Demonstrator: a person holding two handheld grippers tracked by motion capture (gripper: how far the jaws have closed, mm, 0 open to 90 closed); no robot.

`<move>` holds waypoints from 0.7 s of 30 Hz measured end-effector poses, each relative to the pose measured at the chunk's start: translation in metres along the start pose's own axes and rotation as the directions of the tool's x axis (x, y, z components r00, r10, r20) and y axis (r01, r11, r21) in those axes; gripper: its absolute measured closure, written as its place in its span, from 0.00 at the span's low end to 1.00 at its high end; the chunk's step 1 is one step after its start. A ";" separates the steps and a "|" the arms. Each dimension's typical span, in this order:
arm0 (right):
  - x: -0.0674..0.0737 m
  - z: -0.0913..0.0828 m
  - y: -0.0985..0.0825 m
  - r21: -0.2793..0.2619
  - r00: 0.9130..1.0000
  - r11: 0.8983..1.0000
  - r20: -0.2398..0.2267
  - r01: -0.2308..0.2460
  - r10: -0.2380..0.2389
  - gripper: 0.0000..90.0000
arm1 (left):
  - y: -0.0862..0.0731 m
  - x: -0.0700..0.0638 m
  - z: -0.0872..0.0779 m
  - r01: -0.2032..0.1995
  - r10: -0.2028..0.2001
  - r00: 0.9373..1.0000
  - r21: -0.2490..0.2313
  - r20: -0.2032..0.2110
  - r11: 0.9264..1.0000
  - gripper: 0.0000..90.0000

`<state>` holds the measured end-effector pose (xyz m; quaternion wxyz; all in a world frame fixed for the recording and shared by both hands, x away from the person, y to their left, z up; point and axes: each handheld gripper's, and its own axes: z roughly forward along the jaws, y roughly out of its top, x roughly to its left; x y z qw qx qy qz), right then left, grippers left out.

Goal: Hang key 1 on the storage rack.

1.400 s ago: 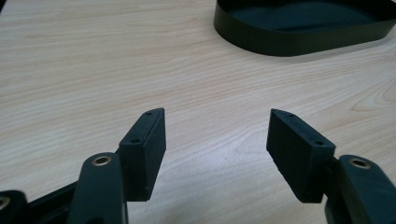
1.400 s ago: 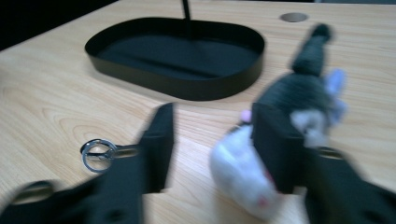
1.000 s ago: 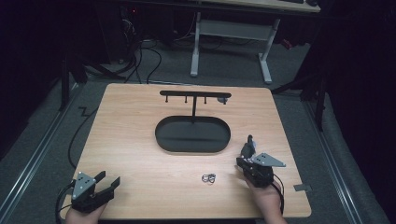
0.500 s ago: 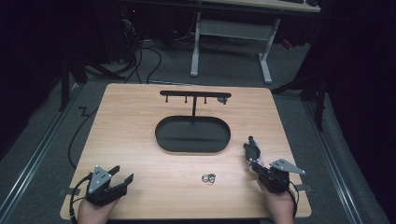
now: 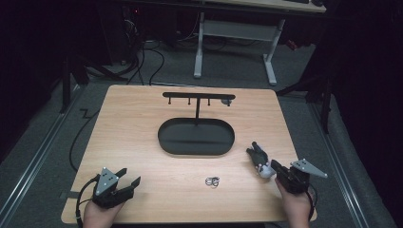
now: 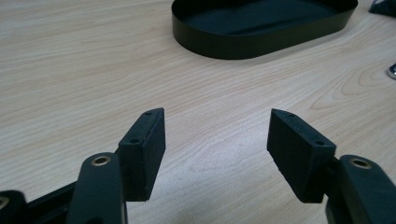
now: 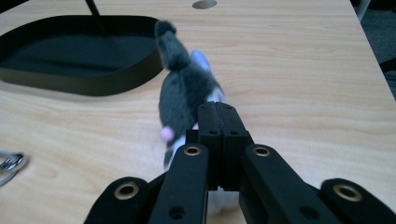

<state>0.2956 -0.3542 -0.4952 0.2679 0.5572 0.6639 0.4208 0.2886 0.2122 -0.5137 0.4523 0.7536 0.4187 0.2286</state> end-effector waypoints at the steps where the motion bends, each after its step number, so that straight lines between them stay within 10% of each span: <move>1: 0.000 0.000 0.000 0.000 1.000 1.000 0.000 0.000 0.000 1.00 | 0.000 0.000 0.000 0.000 0.000 1.000 0.000 0.000 1.000 0.42; 21: 0.048 0.007 -0.009 0.051 0.983 0.990 -0.136 0.129 -0.121 1.00 | 0.005 0.000 0.006 -0.002 0.002 1.000 -0.008 0.018 1.000 0.42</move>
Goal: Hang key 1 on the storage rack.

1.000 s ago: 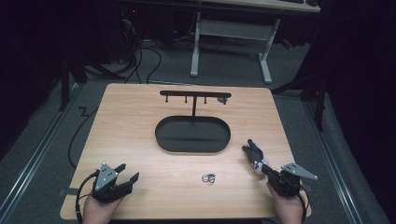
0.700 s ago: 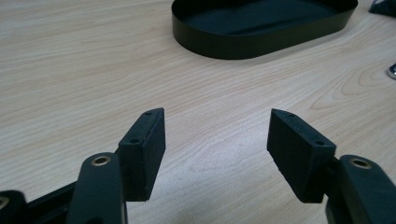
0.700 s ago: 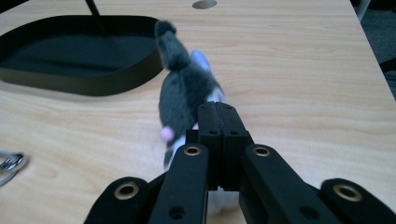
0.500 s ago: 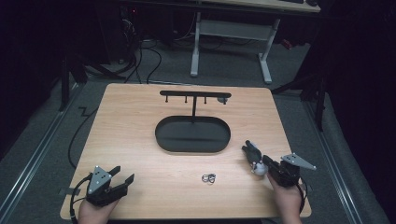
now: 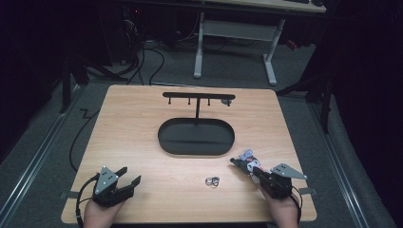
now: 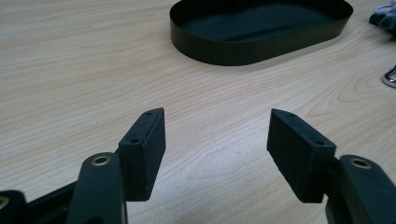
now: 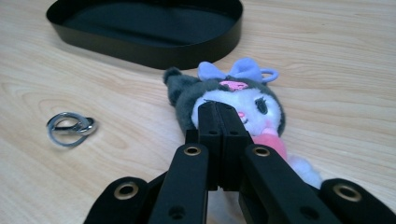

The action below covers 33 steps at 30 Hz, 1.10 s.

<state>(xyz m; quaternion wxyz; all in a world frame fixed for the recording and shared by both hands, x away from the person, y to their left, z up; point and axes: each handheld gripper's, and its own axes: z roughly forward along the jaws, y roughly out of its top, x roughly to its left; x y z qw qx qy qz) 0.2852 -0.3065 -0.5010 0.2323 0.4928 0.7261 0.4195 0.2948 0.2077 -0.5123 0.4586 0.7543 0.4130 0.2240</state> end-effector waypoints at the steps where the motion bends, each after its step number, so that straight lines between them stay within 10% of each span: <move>1: 0.002 -0.002 0.001 -0.016 1.000 1.000 -0.002 0.022 -0.022 1.00 | 0.000 0.000 0.001 0.002 -0.002 1.000 -0.002 0.002 1.000 0.42; 8: 0.006 -0.019 0.004 -0.053 0.998 0.997 0.043 0.057 -0.055 0.99 | 0.001 0.000 0.003 -0.001 0.001 1.000 -0.003 0.006 1.000 0.42; 25: -0.032 -0.034 -0.013 -0.015 0.992 0.998 0.114 -0.059 0.060 0.78 | 0.001 -0.001 0.009 -0.028 0.028 1.000 0.007 0.004 1.000 0.41; 33: -0.040 -0.036 -0.016 0.097 0.987 0.993 0.152 -0.074 0.059 0.67 | 0.003 -0.001 0.010 -0.026 0.025 0.999 0.013 0.033 1.000 0.40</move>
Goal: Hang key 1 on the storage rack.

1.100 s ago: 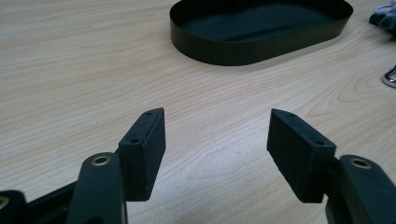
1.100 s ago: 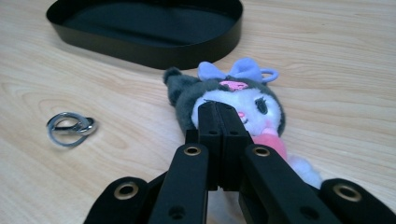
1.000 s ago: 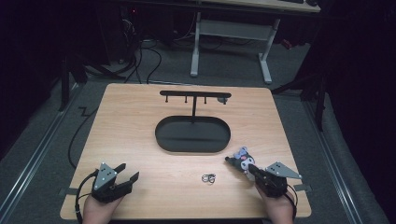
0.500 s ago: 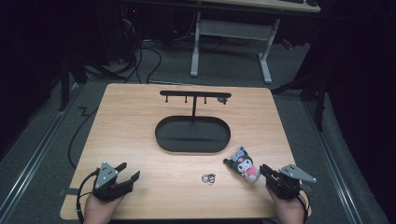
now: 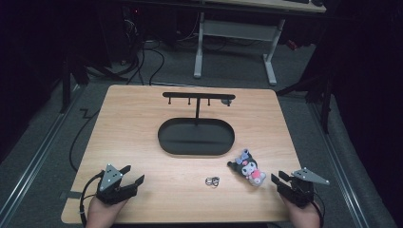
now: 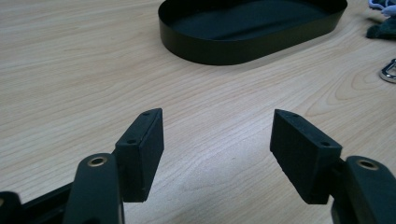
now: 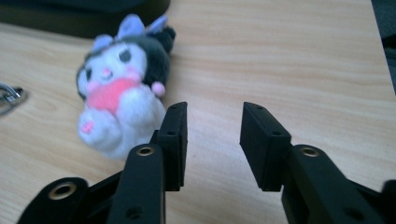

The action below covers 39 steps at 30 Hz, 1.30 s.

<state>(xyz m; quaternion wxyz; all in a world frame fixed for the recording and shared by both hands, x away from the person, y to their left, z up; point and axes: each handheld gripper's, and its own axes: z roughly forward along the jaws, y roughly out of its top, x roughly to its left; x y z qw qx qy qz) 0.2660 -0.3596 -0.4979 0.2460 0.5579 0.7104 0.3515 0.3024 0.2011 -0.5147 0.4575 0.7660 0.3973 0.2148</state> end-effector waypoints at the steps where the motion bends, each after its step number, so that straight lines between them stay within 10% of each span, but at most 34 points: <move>1: 0.001 0.001 -0.001 0.010 1.000 1.000 0.006 0.005 -0.005 0.66 | 0.000 0.000 0.000 0.001 -0.001 1.000 -0.002 0.008 1.000 0.40; 11: 0.008 0.008 0.001 0.199 0.999 0.979 -0.002 0.049 -0.049 0.54 | 0.000 0.000 0.002 -0.010 0.011 0.999 -0.010 0.039 1.000 0.40; 24: 0.022 0.015 0.006 0.352 0.988 0.924 -0.047 0.151 -0.144 0.40 | -0.001 0.000 0.003 -0.003 0.003 0.999 -0.009 0.046 1.000 0.39; 39: 0.039 0.017 0.024 0.497 0.956 0.817 -0.135 0.292 -0.260 0.31 | -0.003 -0.004 0.006 -0.013 0.013 0.998 0.008 0.058 1.000 0.39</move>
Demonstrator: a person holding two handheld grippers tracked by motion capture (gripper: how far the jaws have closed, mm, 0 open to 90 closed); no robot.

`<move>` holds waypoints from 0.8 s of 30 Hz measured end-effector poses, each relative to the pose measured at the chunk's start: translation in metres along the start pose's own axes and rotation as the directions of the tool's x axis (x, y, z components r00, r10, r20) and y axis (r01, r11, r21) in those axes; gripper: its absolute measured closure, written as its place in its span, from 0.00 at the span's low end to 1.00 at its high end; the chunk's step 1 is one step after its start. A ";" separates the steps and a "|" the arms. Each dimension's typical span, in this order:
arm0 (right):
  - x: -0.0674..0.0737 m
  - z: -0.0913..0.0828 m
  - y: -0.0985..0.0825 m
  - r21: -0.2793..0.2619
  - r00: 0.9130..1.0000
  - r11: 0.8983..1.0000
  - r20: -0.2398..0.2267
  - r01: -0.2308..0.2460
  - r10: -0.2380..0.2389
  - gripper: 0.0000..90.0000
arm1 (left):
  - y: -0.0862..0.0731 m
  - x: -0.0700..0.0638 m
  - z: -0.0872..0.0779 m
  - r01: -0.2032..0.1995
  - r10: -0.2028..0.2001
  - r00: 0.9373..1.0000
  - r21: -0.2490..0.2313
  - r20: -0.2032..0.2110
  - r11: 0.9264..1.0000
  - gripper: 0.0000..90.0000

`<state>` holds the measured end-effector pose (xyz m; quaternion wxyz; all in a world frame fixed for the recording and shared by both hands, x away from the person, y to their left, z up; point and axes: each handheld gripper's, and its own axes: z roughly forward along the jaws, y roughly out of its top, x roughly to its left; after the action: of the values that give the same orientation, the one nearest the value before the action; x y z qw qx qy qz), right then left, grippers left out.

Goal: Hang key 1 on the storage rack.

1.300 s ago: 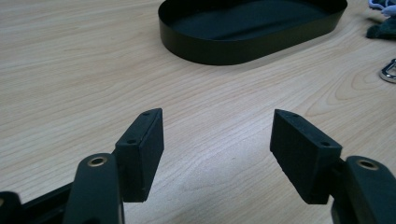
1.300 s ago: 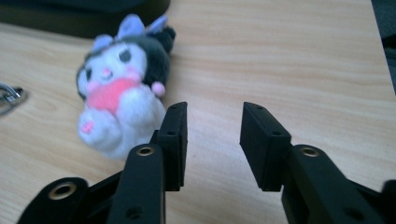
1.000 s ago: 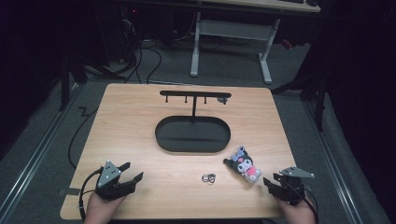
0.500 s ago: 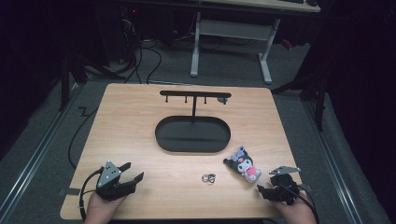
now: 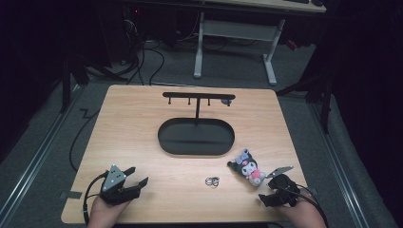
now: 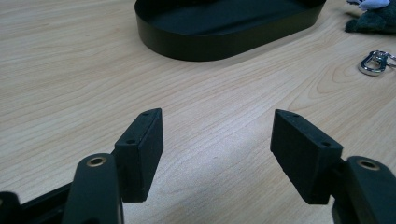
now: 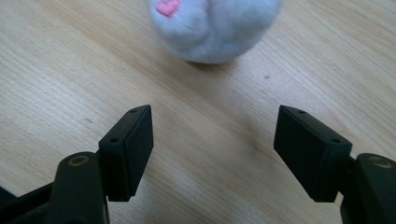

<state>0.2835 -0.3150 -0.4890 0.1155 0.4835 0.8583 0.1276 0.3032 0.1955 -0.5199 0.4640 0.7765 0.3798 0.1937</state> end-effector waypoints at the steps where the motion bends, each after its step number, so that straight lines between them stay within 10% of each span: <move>1: 0.000 0.000 0.002 0.011 1.000 1.000 -0.002 0.005 -0.005 0.31 | 0.000 0.000 0.000 -0.003 0.003 1.000 0.003 0.001 1.000 0.39; 24: -0.012 -0.008 0.056 0.134 0.996 0.990 -0.072 -0.039 0.049 0.16 | 0.000 0.003 -0.001 -0.003 0.003 1.000 0.003 0.022 1.000 0.39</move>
<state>0.3316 -0.2989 -0.4618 0.0482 0.5038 0.8577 0.0911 0.3038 0.1983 -0.5196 0.4665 0.7798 0.3741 0.1853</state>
